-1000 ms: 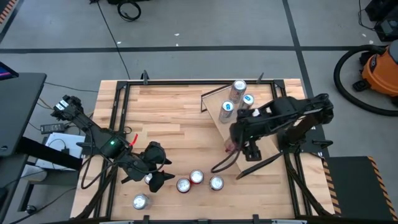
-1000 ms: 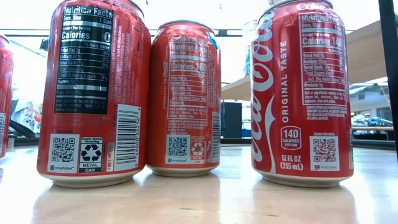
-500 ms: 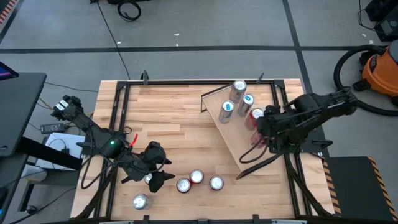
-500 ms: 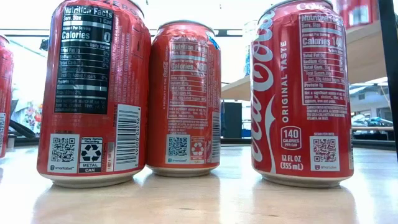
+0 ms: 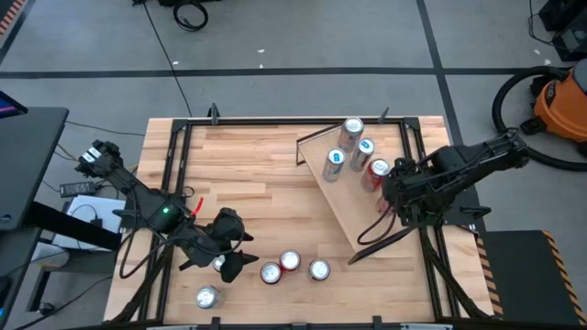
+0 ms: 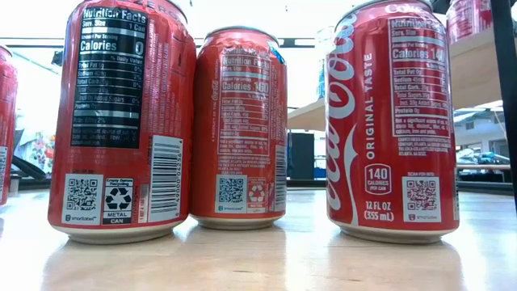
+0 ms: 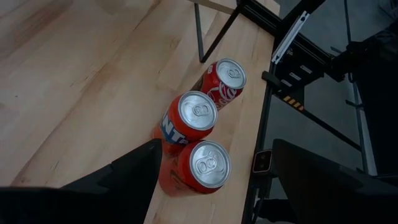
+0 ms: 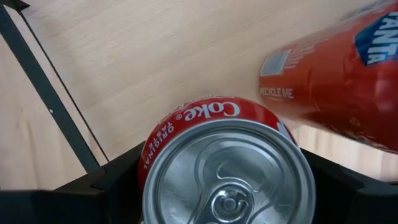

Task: Place canned beverage on shelf
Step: Put the top right red soda can on the shelf

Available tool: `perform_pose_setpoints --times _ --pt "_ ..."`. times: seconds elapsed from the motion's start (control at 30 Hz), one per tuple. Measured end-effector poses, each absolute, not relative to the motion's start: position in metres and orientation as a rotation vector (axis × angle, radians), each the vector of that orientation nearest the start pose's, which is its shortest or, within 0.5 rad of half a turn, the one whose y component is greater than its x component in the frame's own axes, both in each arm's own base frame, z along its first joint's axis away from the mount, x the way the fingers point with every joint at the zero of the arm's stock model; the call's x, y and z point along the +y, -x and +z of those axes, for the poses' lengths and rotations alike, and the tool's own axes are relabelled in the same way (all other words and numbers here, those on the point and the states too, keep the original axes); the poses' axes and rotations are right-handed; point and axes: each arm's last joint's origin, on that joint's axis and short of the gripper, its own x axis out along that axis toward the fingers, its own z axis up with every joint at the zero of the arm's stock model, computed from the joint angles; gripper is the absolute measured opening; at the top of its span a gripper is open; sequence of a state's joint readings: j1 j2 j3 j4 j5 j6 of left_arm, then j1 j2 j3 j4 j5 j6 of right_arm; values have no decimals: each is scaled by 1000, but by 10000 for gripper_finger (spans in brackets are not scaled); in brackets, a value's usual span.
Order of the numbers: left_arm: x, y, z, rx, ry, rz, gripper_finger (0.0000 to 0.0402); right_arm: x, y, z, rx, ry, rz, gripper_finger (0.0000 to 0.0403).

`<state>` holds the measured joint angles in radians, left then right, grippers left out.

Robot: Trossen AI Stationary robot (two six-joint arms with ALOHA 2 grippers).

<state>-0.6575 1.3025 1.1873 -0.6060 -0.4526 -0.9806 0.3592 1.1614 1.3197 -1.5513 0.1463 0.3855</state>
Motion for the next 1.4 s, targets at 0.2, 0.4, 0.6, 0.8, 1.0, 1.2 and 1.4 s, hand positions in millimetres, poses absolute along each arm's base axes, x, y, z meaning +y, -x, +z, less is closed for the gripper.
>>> perform_pose_setpoints --times 0.2,0.4,0.6,0.8,1.0,1.2,1.4 --pt "-155 -222 328 639 566 117 315 51 -153 351 1298 61 -129 323" --pt "-153 -224 328 636 570 128 315 50 -153 351 1295 82 -131 323" --pt "-148 -227 328 629 577 150 315 49 -154 351 1296 88 -133 323" --pt "-147 -228 328 627 579 154 315 44 -155 351 1293 96 -161 323" --pt "-147 -228 328 627 580 154 315 40 -156 351 1289 111 -186 323" --pt "-147 -228 328 627 580 154 315 38 -157 351 1290 102 -193 323" --pt "-147 -228 328 627 580 154 315 40 -157 351 1301 73 -147 323"
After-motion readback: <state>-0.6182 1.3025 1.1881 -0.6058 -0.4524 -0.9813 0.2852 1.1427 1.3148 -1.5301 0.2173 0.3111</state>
